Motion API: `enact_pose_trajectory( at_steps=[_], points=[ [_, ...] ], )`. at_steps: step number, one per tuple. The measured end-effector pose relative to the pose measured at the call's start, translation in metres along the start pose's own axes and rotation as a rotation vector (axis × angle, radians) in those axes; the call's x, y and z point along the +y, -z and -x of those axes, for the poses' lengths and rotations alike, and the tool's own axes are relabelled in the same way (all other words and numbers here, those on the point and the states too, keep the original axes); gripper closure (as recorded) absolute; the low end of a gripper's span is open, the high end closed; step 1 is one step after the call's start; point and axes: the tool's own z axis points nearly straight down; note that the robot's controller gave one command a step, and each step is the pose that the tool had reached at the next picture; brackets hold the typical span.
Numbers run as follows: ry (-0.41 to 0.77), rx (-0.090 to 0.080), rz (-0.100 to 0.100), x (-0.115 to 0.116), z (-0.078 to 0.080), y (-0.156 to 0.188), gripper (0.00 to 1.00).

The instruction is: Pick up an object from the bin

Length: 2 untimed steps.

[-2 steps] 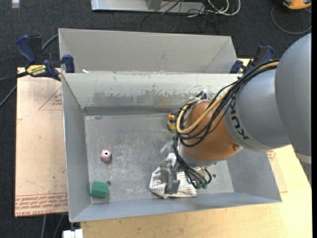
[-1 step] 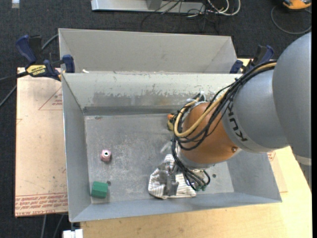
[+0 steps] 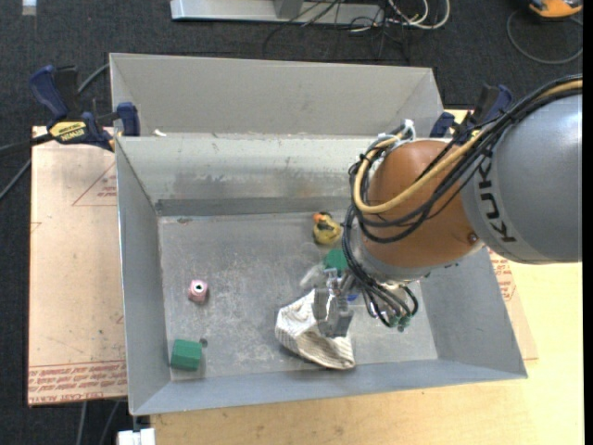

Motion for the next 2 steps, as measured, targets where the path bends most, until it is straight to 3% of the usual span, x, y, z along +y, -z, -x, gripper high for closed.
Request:
enact_pose_trajectory(
  at_steps=[1, 2],
  points=[
    [-0.024, -0.004, 0.000, 0.0086, 0.0072, -0.0962, 0.00],
    [-0.025, 0.001, 0.000, 0.0085, 0.0060, -0.0966, 1.00]
  ],
)
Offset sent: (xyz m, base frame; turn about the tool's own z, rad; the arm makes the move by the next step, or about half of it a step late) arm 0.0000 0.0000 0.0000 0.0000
